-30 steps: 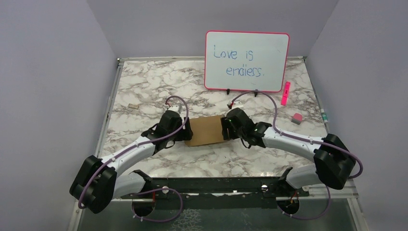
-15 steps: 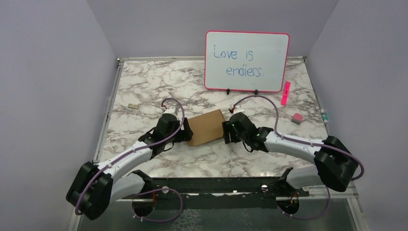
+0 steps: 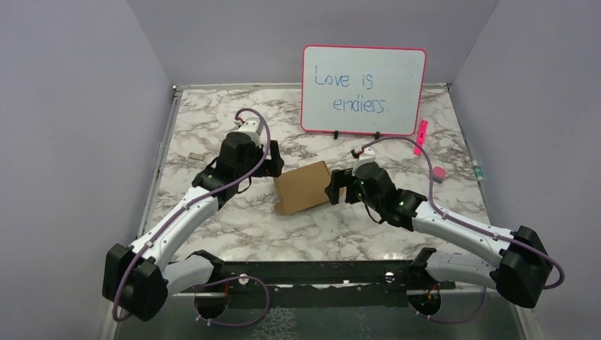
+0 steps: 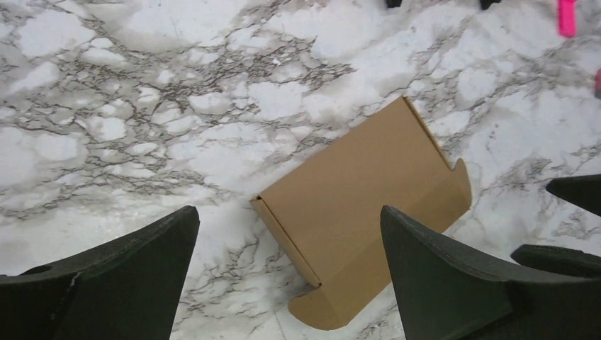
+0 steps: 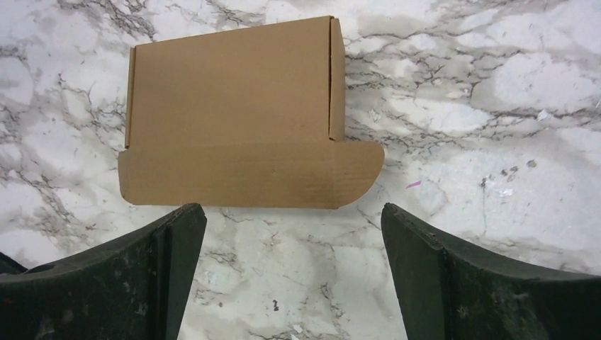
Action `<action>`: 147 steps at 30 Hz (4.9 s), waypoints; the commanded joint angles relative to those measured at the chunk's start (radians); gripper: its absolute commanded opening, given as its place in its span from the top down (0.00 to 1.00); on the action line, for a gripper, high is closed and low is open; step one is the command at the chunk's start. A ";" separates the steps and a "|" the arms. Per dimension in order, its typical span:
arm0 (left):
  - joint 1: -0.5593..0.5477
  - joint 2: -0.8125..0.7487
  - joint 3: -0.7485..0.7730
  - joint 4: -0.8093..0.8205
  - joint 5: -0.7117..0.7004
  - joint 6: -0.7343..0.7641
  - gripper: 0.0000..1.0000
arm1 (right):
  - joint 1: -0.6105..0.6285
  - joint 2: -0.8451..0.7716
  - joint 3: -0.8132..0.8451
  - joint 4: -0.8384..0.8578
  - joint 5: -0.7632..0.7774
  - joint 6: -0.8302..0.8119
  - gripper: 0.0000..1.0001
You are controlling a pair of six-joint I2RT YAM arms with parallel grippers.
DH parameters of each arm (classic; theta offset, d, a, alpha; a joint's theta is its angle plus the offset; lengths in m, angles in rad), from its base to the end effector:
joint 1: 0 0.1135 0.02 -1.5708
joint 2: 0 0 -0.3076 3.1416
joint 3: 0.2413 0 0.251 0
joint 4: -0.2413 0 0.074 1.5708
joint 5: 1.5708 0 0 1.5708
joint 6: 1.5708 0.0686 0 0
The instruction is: Fold the paper box
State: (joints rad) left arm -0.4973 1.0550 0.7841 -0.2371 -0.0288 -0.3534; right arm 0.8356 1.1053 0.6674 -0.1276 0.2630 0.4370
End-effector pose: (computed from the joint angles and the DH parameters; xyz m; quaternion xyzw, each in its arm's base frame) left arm 0.2152 -0.1145 0.3043 0.0547 0.8603 -0.1978 0.4667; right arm 0.1786 0.1709 0.2642 -0.1101 0.8641 0.1914 0.4524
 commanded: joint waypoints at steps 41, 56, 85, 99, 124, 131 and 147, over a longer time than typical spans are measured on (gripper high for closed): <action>0.070 0.774 0.411 -0.169 0.313 0.271 0.21 | 0.169 0.209 -0.139 0.455 -0.098 -0.547 0.16; 0.097 0.822 0.427 -0.192 0.349 0.281 0.25 | 0.342 0.463 -0.080 0.632 0.277 -1.062 0.20; 0.141 0.691 0.447 -0.219 0.386 0.243 0.19 | 0.387 0.460 0.039 0.371 0.309 -0.992 0.97; 0.206 0.148 0.082 -0.085 0.125 -0.078 0.11 | 0.387 0.539 0.156 0.150 0.256 -0.914 0.89; 0.215 -0.131 -0.055 -0.081 -0.018 -0.028 0.13 | 0.390 0.564 0.186 0.133 0.432 -1.049 0.61; 0.215 -0.170 -0.019 -0.134 -0.009 -0.040 0.13 | 0.393 0.518 0.285 -0.015 0.380 -1.039 0.92; 0.215 -0.261 0.200 -0.308 0.011 -0.041 0.12 | 0.382 0.475 0.631 -0.472 0.061 -0.930 0.99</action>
State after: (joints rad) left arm -0.2882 0.8124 0.9123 -0.4755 -0.0120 -0.4061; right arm 1.2221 1.5993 1.1648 -0.4080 0.4885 -0.5503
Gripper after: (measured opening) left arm 0.881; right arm 0.042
